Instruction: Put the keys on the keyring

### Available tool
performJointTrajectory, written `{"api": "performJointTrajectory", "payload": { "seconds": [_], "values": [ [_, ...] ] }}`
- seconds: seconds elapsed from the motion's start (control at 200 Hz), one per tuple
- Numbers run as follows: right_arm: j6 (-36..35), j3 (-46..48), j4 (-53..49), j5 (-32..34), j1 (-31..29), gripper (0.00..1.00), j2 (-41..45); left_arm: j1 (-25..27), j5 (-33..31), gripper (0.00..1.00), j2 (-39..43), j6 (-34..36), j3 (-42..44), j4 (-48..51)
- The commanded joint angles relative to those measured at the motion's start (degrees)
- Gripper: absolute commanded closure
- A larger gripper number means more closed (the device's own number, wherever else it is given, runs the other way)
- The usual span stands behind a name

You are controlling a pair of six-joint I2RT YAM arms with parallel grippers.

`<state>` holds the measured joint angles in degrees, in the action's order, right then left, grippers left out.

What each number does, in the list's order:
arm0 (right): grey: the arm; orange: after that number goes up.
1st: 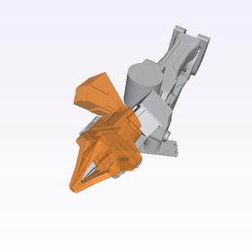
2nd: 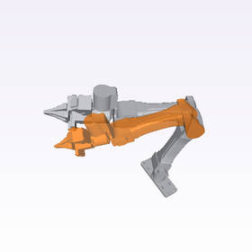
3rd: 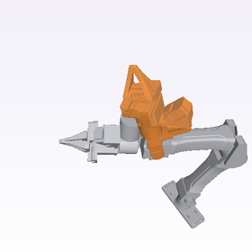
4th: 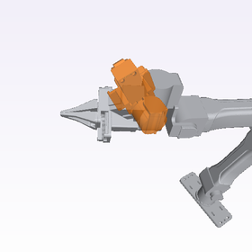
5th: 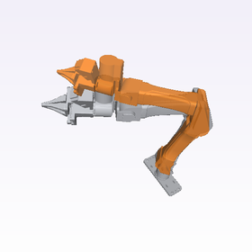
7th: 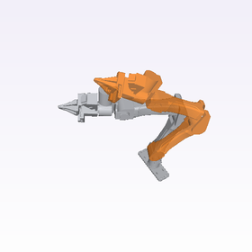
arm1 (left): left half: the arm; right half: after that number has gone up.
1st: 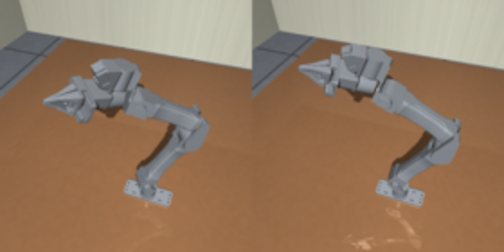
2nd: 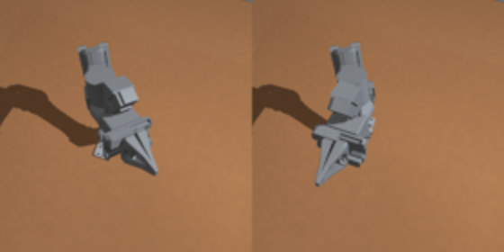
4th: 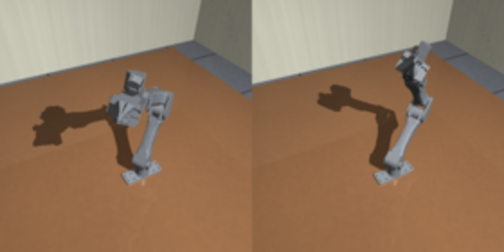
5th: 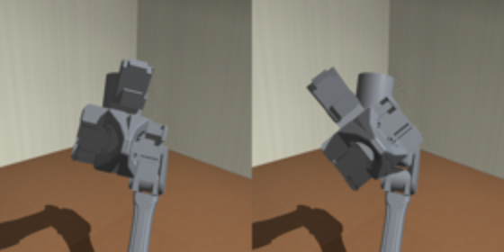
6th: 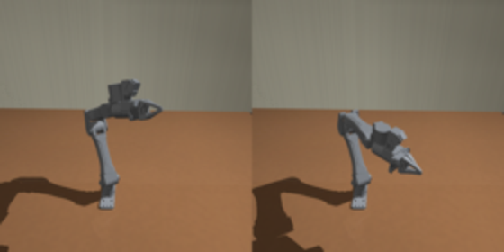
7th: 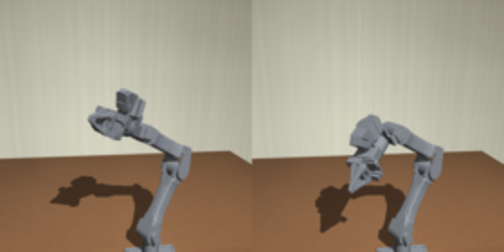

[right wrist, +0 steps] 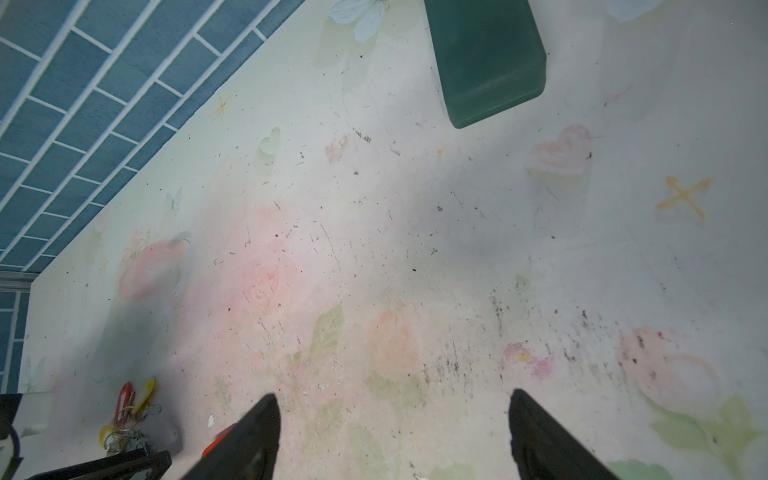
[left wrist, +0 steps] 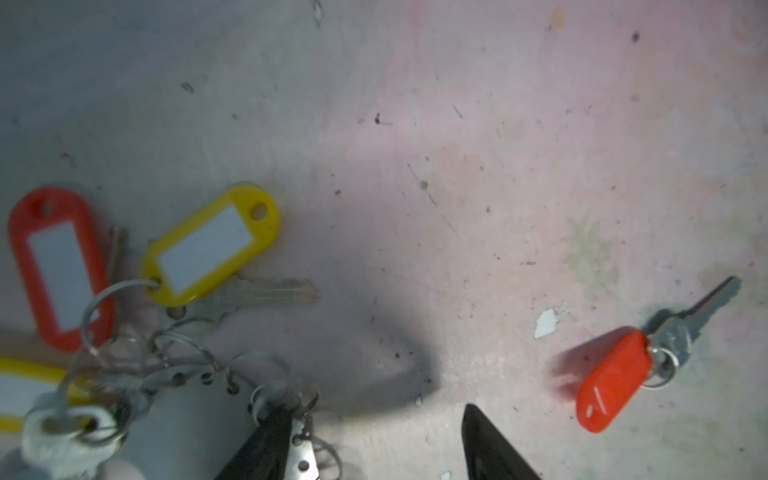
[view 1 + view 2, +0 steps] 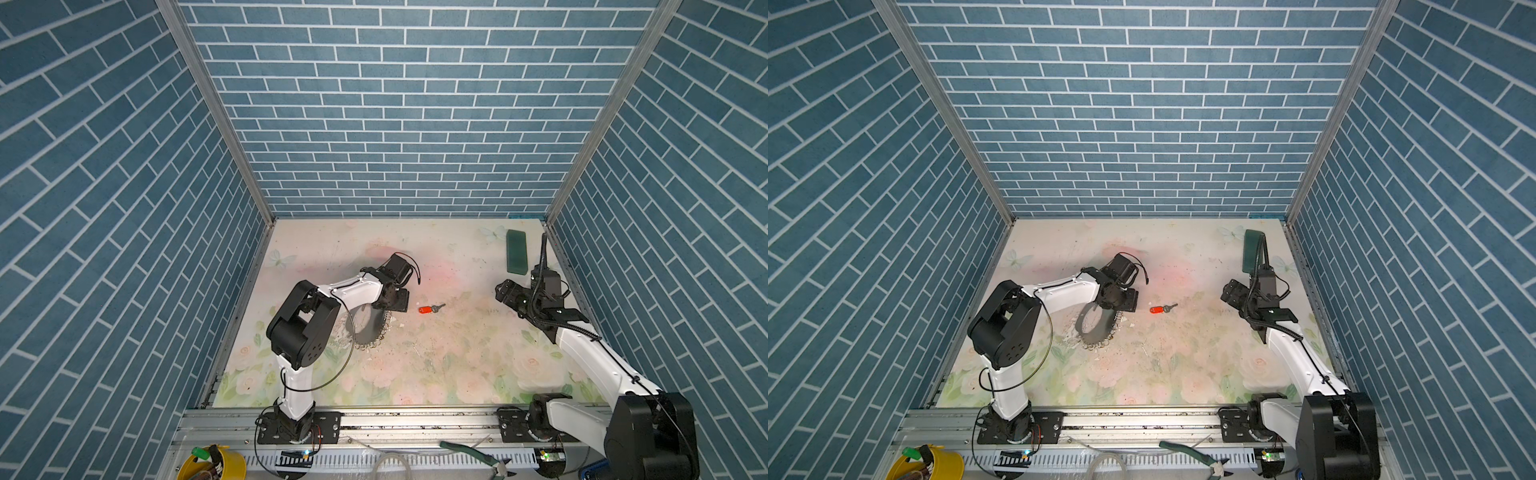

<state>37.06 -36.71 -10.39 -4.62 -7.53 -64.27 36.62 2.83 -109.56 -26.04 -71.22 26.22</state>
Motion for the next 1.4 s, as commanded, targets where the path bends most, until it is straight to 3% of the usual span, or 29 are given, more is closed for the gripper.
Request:
{"api": "performJointTrajectory", "payload": {
  "seconds": [0.0, 0.205, 0.44, 0.59, 0.735, 0.845, 1.095, 1.395],
  "values": [
    [-1.1, -1.0, -0.8, 1.9, -0.3, 0.14, 0.5, 1.9, 2.3, 0.36, -1.1, 1.3, -0.2, 2.7],
    [-1.0, -1.7, -0.2, 1.6, -0.4, 0.14, -1.4, 6.5, 3.5, 0.36, -0.3, 3.1, 3.5, 4.9],
    [-0.8, -2.4, 0.0, 1.3, -0.4, 0.15, -2.3, 11.5, 6.5, 0.38, 7.2, 6.2, 10.6, 5.6],
    [-0.1, -2.3, 0.9, 1.0, -0.8, 0.15, -2.7, 11.0, 2.7, 0.37, 16.6, 7.9, 12.4, 4.9],
    [0.5, -2.4, 1.6, 0.3, -1.3, 0.16, -3.2, 6.5, 0.4, 0.38, 20.0, 5.7, 10.0, 3.9],
    [0.3, -2.2, 1.6, 0.3, -1.7, 0.16, -3.1, 4.0, -1.7, 0.39, 17.7, 6.0, 7.0, 5.5],
    [-1.1, -1.0, 0.6, 1.8, -1.8, 0.16, -2.0, 4.5, -8.5, 0.41, 8.4, 13.1, -2.6, 18.1],
    [-1.4, -0.8, 2.5, 1.1, -1.8, 0.16, -3.9, 10.1, -16.7, 0.28, 0.3, 16.6, -9.8, 23.0]
  ]
}}
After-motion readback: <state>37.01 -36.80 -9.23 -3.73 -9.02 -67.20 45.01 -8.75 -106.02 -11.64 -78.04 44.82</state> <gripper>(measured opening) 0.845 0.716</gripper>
